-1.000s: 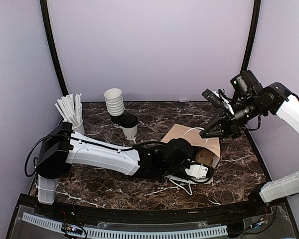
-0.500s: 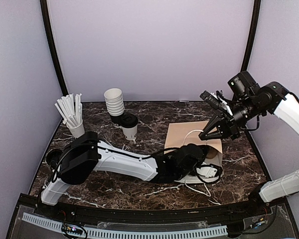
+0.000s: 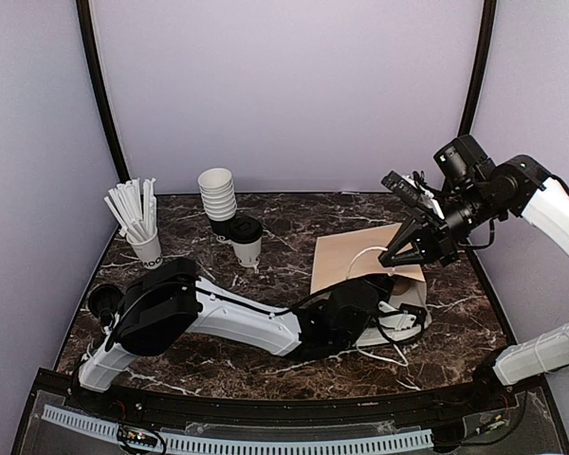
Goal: Pack the takeout coffee
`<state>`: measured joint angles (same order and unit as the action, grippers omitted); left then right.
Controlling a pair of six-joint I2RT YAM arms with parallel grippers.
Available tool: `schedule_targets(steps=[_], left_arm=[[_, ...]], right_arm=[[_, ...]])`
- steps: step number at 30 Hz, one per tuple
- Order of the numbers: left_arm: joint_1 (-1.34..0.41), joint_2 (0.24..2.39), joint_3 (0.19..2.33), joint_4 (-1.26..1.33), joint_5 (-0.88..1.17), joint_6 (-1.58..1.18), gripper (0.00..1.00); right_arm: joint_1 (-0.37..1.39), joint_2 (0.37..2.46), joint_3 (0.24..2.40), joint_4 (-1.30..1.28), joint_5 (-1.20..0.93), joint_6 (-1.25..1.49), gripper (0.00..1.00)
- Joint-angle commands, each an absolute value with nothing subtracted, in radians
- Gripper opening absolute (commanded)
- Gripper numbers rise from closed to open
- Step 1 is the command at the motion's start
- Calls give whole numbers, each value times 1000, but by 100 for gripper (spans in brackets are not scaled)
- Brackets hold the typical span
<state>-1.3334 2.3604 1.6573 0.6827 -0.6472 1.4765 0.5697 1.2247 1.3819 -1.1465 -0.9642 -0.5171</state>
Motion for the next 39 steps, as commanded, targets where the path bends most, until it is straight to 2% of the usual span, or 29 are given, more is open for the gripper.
schedule_targets(steps=[1, 3, 5, 17, 23, 32, 34, 37, 39], left_arm=[[-1330, 2342, 1686, 567, -657, 1336, 94], [-1320, 2340, 1737, 389, -591, 1195, 95], [-1312, 2342, 1757, 336, -553, 1126, 95], [-1282, 2414, 1849, 329, -546, 1079, 93], [-1270, 2449, 1914, 275, -552, 1030, 97], [-1273, 2407, 1887, 265, -506, 993, 81], [-1273, 2390, 1868, 276, -481, 980, 85], [-1273, 2387, 1851, 287, -445, 983, 97], [-1273, 2388, 1842, 289, -405, 988, 98]], right_arm=[[581, 1222, 1409, -1143, -1003, -525, 0], [587, 1221, 1406, -1157, -1012, -537, 0], [590, 1218, 1402, -1170, -1010, -545, 0], [592, 1207, 1405, -1186, -1029, -555, 0], [593, 1206, 1411, -1191, -1035, -560, 0], [590, 1204, 1409, -1157, -1013, -541, 0], [587, 1206, 1414, -1162, -1023, -541, 0], [585, 1209, 1421, -1174, -1026, -549, 0], [586, 1210, 1416, -1179, -1026, -552, 0]])
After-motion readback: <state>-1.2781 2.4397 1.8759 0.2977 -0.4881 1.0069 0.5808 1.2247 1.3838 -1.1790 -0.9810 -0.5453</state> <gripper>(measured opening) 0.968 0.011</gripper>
